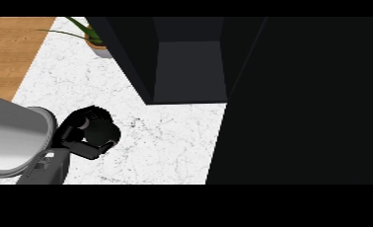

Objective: Pick up the wine, place it into the cabinet and close the cabinet

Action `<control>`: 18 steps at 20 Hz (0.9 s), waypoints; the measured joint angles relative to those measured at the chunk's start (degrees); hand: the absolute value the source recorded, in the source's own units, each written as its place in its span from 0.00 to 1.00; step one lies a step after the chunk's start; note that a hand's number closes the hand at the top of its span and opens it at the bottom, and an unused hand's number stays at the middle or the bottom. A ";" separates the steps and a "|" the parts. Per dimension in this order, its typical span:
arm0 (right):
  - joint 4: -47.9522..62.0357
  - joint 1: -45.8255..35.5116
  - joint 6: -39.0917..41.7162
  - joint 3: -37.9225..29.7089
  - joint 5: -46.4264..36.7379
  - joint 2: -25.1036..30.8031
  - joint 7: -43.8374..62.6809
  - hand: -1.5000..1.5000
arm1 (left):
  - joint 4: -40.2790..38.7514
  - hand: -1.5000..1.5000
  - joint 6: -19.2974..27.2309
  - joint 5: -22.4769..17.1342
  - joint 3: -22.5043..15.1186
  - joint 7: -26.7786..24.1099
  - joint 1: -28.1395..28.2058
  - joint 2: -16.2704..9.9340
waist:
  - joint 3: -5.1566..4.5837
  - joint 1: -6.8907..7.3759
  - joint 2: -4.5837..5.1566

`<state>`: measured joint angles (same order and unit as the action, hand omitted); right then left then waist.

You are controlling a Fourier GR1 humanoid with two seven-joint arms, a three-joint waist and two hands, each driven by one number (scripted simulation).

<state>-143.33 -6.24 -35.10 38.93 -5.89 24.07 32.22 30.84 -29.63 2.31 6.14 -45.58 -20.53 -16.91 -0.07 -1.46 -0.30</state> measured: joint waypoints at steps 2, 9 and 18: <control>-0.11 0.15 -0.21 -0.22 0.04 0.55 0.01 0.00 | 0.47 1.00 2.64 -1.24 1.12 -0.12 0.34 1.35 | 0.11 0.16 -0.08; -0.25 0.72 -1.27 0.01 0.16 1.49 -0.28 0.00 | 6.23 1.00 9.61 -4.83 3.46 -1.94 4.97 6.09 | 0.34 0.79 -0.37; -0.28 2.91 -2.65 0.98 0.16 3.10 -3.67 0.00 | 20.51 1.00 7.69 -7.58 -0.86 5.61 12.25 11.21 | 0.19 1.19 -0.34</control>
<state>-143.61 -3.32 -37.76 39.91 -5.73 27.17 28.55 51.35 -21.94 -5.27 5.28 -39.97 -8.27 -5.70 0.12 -0.27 -0.64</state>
